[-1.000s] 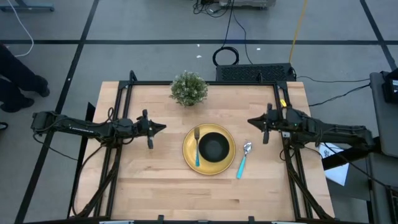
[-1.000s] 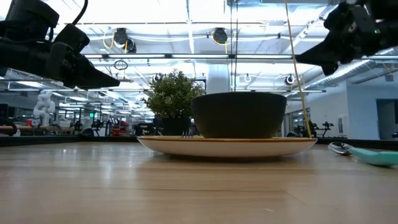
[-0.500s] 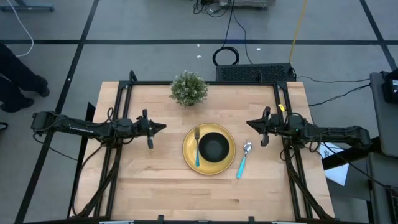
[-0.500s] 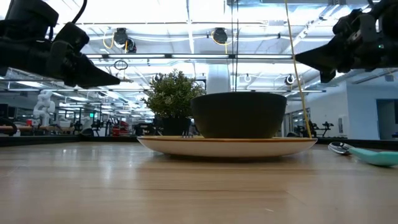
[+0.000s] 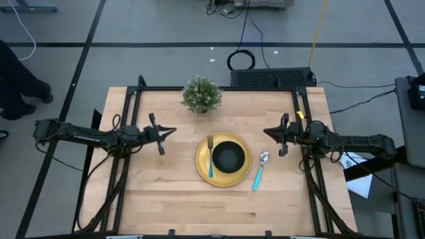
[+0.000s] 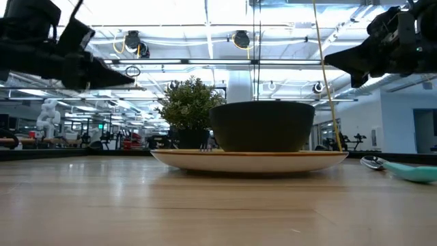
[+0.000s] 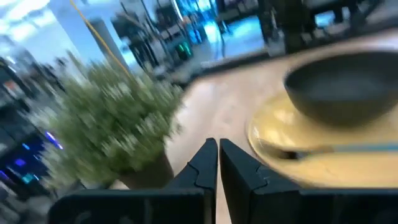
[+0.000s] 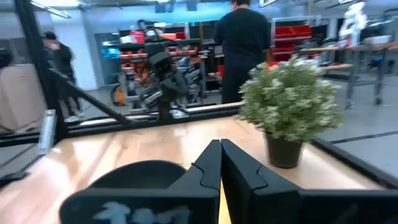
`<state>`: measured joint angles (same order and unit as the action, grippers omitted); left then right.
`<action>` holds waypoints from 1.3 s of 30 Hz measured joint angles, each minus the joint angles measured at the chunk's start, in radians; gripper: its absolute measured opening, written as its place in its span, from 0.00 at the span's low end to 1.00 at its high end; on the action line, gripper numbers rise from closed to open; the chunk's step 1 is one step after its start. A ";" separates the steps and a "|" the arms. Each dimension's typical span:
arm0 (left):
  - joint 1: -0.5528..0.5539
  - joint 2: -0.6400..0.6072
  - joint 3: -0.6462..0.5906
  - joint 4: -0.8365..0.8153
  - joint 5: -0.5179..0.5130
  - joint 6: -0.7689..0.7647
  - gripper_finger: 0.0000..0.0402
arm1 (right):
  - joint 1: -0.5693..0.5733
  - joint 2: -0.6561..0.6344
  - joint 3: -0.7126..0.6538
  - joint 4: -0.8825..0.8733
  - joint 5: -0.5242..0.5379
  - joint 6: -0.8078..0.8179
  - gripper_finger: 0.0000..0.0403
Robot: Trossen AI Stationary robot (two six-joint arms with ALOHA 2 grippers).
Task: Set table place
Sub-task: Put the blue spoon into the black bowl on the yellow plate
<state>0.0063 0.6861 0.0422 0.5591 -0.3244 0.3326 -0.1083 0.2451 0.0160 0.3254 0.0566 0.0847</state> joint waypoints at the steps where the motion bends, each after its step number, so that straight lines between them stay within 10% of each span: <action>1: 0.000 0.000 0.000 0.033 -0.005 0.017 0.06 | 0.000 0.000 0.000 0.000 -0.012 0.008 0.00; 39: 0.000 0.000 0.021 0.314 0.016 -0.032 0.06 | 0.000 0.026 -0.002 0.067 -0.195 0.071 0.00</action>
<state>0.0063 0.6861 0.0628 0.8733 -0.3088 0.3003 -0.1082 0.2710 0.0139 0.3925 -0.1386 0.1552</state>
